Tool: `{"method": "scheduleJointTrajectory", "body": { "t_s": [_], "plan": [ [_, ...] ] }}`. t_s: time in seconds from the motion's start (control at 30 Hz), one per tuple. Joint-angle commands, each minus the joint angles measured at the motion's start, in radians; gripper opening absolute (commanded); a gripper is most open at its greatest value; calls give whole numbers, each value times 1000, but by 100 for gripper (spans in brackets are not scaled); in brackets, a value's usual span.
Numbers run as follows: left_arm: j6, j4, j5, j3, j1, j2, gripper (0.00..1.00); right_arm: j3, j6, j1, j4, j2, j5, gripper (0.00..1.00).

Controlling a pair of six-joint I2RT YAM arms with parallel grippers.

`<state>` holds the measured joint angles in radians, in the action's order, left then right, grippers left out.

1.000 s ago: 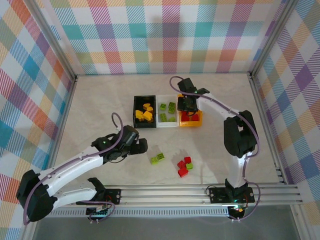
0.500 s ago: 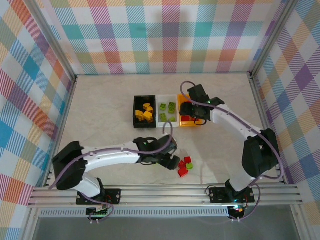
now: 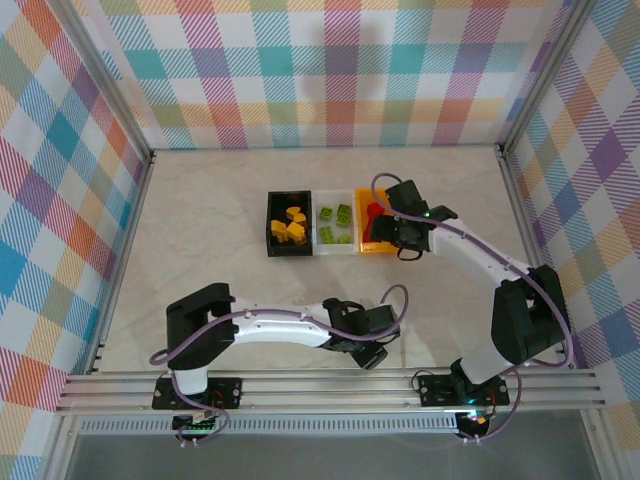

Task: Sort the legos into containers by color

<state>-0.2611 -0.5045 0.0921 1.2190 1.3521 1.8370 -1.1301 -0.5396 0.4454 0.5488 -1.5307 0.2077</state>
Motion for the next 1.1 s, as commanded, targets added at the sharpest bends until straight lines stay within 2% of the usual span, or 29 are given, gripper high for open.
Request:
{"method": "scheduleJointTrajectory", "body": {
  "t_s": [0.0,0.17,0.3,0.43,0.67,0.73,0.87,1.07],
  "plan": [
    [27,-66,41,21,28,23,54,19,-14,-16,-23,30,-8,80],
    [28,-78,119,24,39,43,45,26,-15,-26,-32,36,-17,80],
    [29,-67,160,20,40,42,33,26,-17,-29,-32,40,-17,80],
    [29,-54,183,7,40,2,29,26,-17,-30,-31,47,-17,80],
    [8,-74,262,-33,9,-145,28,41,-25,-31,-26,71,-22,80],
    [3,-74,271,-46,-24,-194,28,50,-32,-31,-27,80,-27,80],
    [-4,-45,258,-36,-153,-237,28,87,-56,-31,-33,102,-44,80],
    [-47,19,128,140,-382,-132,28,155,-88,-31,-38,152,-66,80]
  ]
}}
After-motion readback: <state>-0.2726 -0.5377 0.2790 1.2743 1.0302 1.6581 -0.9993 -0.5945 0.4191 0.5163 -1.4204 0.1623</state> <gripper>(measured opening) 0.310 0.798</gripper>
